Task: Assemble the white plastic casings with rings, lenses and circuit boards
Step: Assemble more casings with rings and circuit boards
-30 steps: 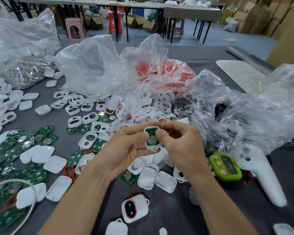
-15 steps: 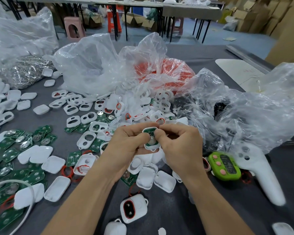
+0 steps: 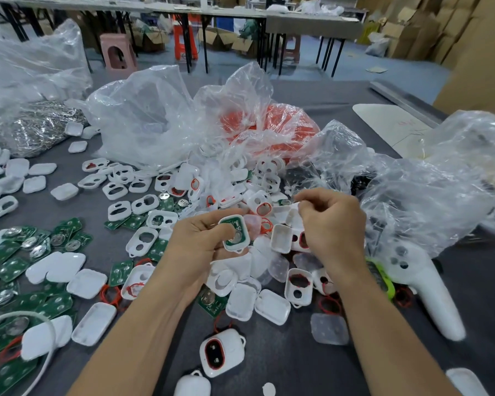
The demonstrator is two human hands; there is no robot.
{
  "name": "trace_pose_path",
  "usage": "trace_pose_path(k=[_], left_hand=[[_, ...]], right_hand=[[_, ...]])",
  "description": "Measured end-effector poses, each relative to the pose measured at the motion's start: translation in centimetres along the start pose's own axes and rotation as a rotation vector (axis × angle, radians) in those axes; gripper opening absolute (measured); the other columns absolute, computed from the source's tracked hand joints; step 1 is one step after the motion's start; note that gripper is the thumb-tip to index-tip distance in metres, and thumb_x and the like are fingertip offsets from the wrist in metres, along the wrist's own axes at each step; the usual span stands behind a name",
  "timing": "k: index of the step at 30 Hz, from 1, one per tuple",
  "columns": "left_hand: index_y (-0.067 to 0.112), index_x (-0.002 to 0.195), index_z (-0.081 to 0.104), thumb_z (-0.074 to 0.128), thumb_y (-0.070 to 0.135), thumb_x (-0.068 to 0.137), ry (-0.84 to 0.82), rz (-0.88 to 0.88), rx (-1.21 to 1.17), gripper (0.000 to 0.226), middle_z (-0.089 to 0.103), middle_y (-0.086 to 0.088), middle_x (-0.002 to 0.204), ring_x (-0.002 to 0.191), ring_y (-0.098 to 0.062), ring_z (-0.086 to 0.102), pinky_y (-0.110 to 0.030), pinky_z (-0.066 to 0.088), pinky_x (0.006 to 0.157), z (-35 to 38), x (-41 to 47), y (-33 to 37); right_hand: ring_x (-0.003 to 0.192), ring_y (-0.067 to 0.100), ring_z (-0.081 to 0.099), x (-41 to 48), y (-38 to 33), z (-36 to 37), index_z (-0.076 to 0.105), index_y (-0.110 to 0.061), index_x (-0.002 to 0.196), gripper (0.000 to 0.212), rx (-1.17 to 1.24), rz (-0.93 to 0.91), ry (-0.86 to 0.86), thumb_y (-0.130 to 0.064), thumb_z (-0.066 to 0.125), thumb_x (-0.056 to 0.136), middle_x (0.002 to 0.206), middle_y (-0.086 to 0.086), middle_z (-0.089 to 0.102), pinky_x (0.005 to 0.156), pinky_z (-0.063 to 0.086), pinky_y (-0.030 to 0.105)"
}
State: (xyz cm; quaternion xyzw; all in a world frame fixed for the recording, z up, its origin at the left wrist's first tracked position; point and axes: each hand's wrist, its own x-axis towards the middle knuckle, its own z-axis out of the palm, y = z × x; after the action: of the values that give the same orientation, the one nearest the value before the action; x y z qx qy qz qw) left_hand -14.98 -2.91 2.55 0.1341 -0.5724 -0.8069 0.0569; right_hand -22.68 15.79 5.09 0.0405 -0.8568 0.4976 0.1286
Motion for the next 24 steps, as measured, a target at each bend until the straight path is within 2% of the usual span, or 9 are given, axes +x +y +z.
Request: trace_pose_path(k=[3,6,9,12,15,17,19,21,24], left_hand=[[0.015,0.087,0.084,0.058,-0.014,0.088,0.042,0.0,-0.039,0.039,0.079,-0.016,0.091,0.073,-0.024,0.076,-0.028,0.06,0.058,-0.1,0.2,0.2],[0.015,0.086,0.084,0.056,-0.014,0.089,0.049,-0.005,-0.066,0.04,0.078,-0.015,0.093,0.078,-0.026,0.076,-0.029,0.061,0.06,-0.2,0.2,0.3],[0.012,0.089,0.081,0.055,-0.012,0.092,0.089,-0.034,-0.118,0.036,0.077,-0.018,0.096,0.077,-0.025,0.075,-0.029,0.061,0.06,-0.5,0.3,0.5],[0.008,0.101,0.076,0.056,-0.009,0.095,0.139,-0.065,-0.144,0.028,0.076,-0.021,0.107,0.08,-0.024,0.073,-0.025,0.06,0.059,-0.9,0.6,0.7],[0.007,0.105,0.075,0.057,-0.009,0.095,0.145,-0.074,-0.148,0.026,0.075,-0.022,0.11,0.08,-0.025,0.072,-0.022,0.059,0.057,-1.1,0.7,0.7],[0.006,0.106,0.075,0.057,-0.009,0.094,0.132,-0.069,-0.151,0.027,0.076,-0.022,0.109,0.081,-0.025,0.074,-0.024,0.06,0.059,-1.0,0.6,0.7],[0.006,0.107,0.075,0.057,-0.009,0.094,0.12,-0.066,-0.146,0.027,0.076,-0.021,0.109,0.088,-0.028,0.075,-0.026,0.061,0.062,-1.0,0.6,0.6],[0.006,0.108,0.075,0.056,-0.009,0.094,0.11,-0.065,-0.125,0.027,0.076,-0.02,0.109,0.097,-0.036,0.073,-0.028,0.062,0.064,-0.9,0.5,0.5],[0.007,0.103,0.077,0.056,-0.009,0.094,0.09,-0.059,-0.121,0.028,0.075,-0.023,0.108,0.101,-0.041,0.071,-0.03,0.062,0.065,-0.7,0.3,0.4]], right_hand=[[0.053,0.001,0.061,2.0,-0.7,-0.3,0.082,-0.026,0.093,0.022,-0.292,-0.07,-0.227,-0.011,0.066,0.089,0.076,-0.016,0.07,0.068,0.052,0.021],[0.05,-0.006,0.058,3.2,-1.7,-0.2,0.081,-0.029,0.092,0.024,-0.435,-0.088,-0.43,-0.012,0.066,0.087,0.072,-0.02,0.066,0.051,0.04,0.004],[0.058,-0.018,0.056,3.4,-2.1,-0.4,0.08,-0.031,0.084,0.017,-0.435,-0.128,-0.499,-0.015,0.072,0.083,0.068,-0.026,0.061,0.048,0.035,-0.001],[0.054,-0.005,0.062,2.9,-1.8,-0.5,0.08,-0.03,0.086,0.013,-0.478,-0.119,-0.564,-0.021,0.082,0.077,0.079,-0.02,0.07,0.042,0.036,0.004],[0.064,-0.007,0.057,2.0,-0.9,-0.3,0.078,-0.033,0.084,0.012,-0.598,-0.151,-0.55,-0.026,0.084,0.076,0.082,-0.018,0.069,0.047,0.033,0.006],[0.059,-0.005,0.057,1.6,-0.6,-0.6,0.075,-0.032,0.076,0.011,-0.5,-0.119,-0.517,-0.025,0.084,0.078,0.068,-0.022,0.064,0.046,0.035,0.009],[0.055,0.002,0.061,1.5,-0.4,-1.2,0.073,-0.029,0.073,0.015,-0.269,-0.074,-0.456,-0.02,0.083,0.08,0.059,-0.021,0.063,0.051,0.046,0.019],[0.053,0.012,0.063,1.1,-0.5,-1.4,0.071,-0.023,0.076,0.016,-0.002,-0.025,-0.326,-0.012,0.079,0.084,0.063,-0.011,0.069,0.051,0.051,0.027],[0.047,0.017,0.062,-0.3,-1.0,0.1,0.061,-0.015,0.082,0.019,0.417,0.187,-0.286,0.001,0.064,0.093,0.063,0.008,0.07,0.04,0.043,0.023]])
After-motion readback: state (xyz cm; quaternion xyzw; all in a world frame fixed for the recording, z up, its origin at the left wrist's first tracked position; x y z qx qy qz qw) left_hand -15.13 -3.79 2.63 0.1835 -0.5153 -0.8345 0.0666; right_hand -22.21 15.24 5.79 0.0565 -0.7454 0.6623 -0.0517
